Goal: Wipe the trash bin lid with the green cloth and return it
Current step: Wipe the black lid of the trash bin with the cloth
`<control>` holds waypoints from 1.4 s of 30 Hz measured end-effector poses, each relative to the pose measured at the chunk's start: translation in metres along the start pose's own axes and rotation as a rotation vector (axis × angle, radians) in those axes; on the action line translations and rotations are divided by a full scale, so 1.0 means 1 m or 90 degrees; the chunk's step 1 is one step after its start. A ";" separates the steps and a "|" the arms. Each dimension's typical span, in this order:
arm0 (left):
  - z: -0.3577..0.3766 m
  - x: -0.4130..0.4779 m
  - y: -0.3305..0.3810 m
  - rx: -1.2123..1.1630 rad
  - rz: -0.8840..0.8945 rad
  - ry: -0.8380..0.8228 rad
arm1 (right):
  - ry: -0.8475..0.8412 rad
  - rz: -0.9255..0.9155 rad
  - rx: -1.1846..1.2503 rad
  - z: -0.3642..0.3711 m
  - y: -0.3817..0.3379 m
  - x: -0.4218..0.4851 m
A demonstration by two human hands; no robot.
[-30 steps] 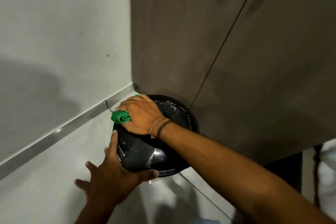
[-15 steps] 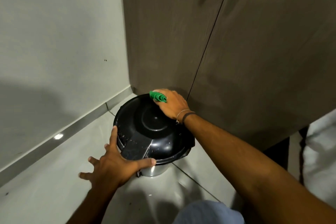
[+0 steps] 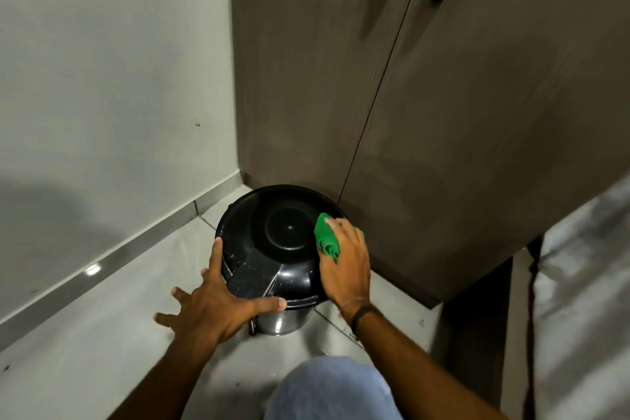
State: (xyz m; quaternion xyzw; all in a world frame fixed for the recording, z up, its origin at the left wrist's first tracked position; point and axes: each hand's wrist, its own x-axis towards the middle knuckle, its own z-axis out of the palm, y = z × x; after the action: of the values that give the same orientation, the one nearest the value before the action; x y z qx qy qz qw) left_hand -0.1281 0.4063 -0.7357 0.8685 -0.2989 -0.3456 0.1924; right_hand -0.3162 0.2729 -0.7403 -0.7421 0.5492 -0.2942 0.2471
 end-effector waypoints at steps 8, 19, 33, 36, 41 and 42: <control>-0.001 0.002 0.000 0.011 0.011 -0.007 | 0.015 0.029 0.039 0.003 -0.034 -0.105; -0.014 0.009 -0.002 -0.021 0.050 -0.056 | 0.062 0.224 0.445 -0.051 -0.088 0.009; -0.017 0.032 -0.004 -0.025 0.051 -0.076 | -0.268 -0.430 -0.302 0.081 -0.123 0.048; -0.015 0.031 0.000 0.021 0.020 -0.071 | -0.276 -0.459 -0.301 0.077 -0.119 0.033; -0.015 0.033 0.001 0.054 0.024 -0.042 | -0.316 -0.531 -0.253 0.051 -0.094 0.004; -0.015 0.034 0.000 0.037 0.040 -0.034 | -0.331 -0.545 -0.243 0.045 -0.087 0.000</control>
State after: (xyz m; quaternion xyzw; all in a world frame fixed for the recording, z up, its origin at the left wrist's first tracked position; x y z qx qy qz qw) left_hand -0.0976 0.3862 -0.7420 0.8544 -0.3408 -0.3536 0.1696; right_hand -0.2260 0.2987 -0.7124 -0.9799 0.1618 -0.0700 0.0932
